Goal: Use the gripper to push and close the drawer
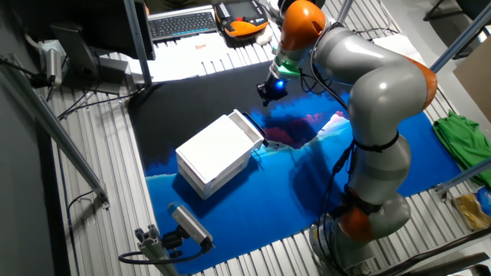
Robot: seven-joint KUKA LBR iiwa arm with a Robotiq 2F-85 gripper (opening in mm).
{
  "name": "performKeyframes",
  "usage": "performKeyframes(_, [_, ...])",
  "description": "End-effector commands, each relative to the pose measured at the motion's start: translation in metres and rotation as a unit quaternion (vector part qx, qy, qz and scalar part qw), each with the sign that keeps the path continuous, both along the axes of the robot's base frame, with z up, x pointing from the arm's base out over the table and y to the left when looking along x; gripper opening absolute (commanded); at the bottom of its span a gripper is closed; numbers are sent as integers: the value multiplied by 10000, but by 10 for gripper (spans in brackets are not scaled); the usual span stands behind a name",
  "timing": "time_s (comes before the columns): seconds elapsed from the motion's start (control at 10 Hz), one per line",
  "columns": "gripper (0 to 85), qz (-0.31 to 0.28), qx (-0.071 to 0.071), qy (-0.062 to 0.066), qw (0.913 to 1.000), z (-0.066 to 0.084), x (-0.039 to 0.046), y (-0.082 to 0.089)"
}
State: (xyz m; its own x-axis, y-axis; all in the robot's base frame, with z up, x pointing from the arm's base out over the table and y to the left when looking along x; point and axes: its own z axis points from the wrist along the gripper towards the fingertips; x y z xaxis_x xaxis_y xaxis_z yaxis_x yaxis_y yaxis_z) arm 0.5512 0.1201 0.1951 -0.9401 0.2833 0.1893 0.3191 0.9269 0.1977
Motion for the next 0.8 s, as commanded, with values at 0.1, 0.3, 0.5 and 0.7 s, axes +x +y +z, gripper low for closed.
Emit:
performKeyframes(0.1, [0, -110, 10, 79, 9999, 22, 37, 97])
performKeyframes(0.3, [0, -185, 71, 167, 9997, 53, 82, 109])
performKeyframes(0.5, [0, -236, 82, 247, 9994, 90, 107, 132])
performKeyframes(0.7, [0, -121, 154, 112, 9997, -35, -49, 23])
